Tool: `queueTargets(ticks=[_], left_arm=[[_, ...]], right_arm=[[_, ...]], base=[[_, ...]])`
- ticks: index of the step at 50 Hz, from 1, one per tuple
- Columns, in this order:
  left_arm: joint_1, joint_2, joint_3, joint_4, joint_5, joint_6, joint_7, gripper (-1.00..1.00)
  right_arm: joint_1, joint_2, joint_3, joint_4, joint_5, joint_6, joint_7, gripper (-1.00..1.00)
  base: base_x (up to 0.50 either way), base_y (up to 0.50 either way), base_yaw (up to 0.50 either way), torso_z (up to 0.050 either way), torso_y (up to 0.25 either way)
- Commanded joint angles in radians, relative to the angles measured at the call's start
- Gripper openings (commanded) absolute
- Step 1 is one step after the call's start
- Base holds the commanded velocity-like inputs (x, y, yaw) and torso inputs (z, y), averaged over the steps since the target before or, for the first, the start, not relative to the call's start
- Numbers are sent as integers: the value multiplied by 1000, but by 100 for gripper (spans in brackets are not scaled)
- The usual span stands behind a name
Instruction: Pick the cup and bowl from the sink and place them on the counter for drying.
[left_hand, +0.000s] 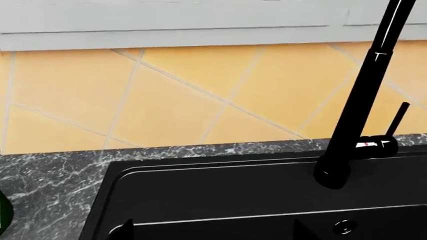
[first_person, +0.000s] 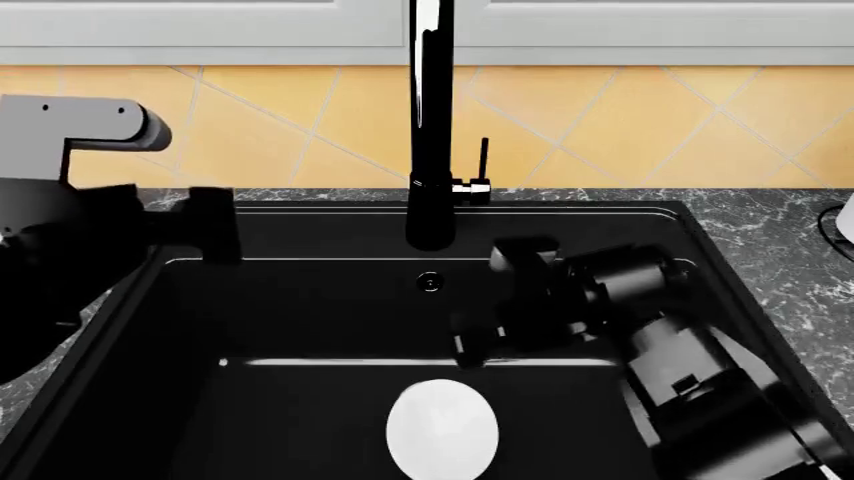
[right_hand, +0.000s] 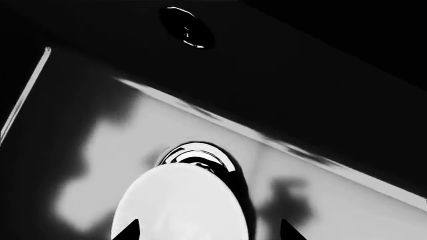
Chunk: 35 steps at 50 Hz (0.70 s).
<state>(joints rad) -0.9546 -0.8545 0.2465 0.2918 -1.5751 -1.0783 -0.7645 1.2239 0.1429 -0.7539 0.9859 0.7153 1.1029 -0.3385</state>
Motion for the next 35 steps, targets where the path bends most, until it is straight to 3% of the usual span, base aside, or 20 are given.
queueTargets(ticks=[1, 6, 30, 35], left_arm=[[28, -16, -29, 30, 3, 34, 16, 100], [17, -33, -40, 44, -12, 31, 11, 100], [-24, -71, -55, 68, -77, 13, -18, 100], [-33, -47, -38, 69, -70, 13, -33, 100]], right_arm=[[18, -85, -74, 236, -70, -130, -120, 100], [32, -123, -80, 317, -93, -170, -154, 100], [17, -134, 1, 317, -188, -160, -174, 100], [15, -133, 9, 318, -201, -165, -176, 100]], base=[[0, 0, 0, 0, 0], [0, 0, 0, 0, -23], [0, 0, 0, 0, -160], [0, 0, 0, 0, -161]])
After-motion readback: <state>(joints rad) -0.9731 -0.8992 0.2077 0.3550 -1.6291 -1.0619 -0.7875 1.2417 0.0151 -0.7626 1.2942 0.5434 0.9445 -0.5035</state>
